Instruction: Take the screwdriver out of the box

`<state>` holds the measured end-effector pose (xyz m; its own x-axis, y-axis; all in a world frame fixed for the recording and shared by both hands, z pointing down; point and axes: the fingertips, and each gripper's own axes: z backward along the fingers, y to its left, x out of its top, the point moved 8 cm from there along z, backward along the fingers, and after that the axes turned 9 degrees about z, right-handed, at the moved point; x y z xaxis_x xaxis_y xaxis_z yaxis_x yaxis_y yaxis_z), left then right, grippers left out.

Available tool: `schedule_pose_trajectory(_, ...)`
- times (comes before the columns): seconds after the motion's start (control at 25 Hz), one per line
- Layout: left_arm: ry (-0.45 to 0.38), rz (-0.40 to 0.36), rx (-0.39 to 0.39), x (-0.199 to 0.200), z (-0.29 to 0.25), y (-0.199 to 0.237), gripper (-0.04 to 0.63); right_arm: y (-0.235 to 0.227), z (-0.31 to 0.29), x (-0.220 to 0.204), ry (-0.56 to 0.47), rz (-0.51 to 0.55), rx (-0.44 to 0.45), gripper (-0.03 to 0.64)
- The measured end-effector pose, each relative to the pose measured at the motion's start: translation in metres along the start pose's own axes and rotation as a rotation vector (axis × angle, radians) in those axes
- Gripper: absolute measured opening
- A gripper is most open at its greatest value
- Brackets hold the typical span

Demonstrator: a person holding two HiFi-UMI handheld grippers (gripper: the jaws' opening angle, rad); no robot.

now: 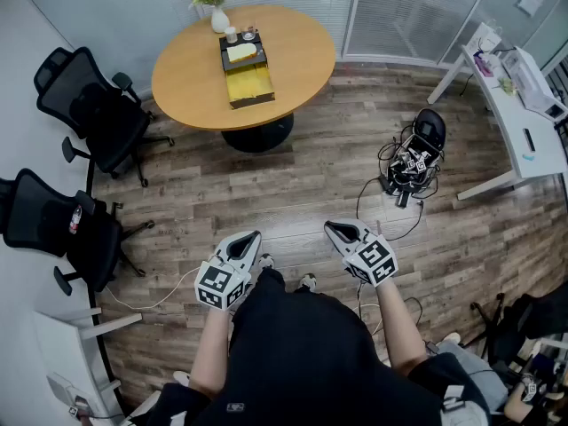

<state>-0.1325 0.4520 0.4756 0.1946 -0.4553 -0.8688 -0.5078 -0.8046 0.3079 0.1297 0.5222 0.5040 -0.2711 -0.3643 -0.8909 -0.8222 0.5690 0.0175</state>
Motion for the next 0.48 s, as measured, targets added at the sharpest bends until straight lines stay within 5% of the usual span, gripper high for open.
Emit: schedule_pose_trajectory(0.48,-0.008,0.006,-0.034,0.019,0.003,0.045,0.005,-0.004,-0.037,0.030,0.006,-0.011,-0.031,0.008)
